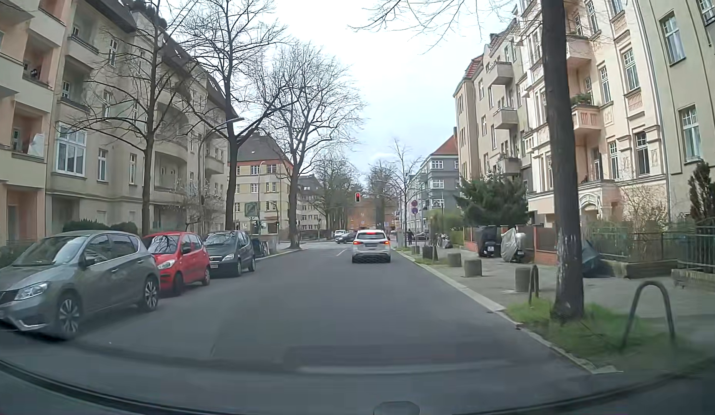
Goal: Follow the waypoints while adhering to traffic rules and regulations
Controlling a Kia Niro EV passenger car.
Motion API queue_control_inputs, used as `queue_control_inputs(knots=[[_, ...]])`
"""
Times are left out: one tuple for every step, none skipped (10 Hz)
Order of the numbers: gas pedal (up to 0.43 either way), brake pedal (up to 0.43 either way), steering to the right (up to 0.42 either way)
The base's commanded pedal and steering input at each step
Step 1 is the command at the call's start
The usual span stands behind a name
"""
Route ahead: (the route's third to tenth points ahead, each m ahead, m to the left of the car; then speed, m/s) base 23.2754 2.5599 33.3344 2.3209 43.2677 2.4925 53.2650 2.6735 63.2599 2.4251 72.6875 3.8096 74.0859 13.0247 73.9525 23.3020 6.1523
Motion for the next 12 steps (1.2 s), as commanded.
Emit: queue_control_inputs(knots=[[0.000, 0.000, -0.007], [0.000, 0.000, -0.007], [0.000, 0.000, -0.005], [0.000, 0.000, -0.003], [0.000, 0.000, 0.002], [0.000, 0.000, 0.007], [0.000, 0.006, 0.007], [0.000, 0.012, 0.006], [0.000, 0.024, 0.006], [0.000, 0.037, 0.006], [0.000, 0.043, 0.006], [0.000, 0.049, 0.006]])
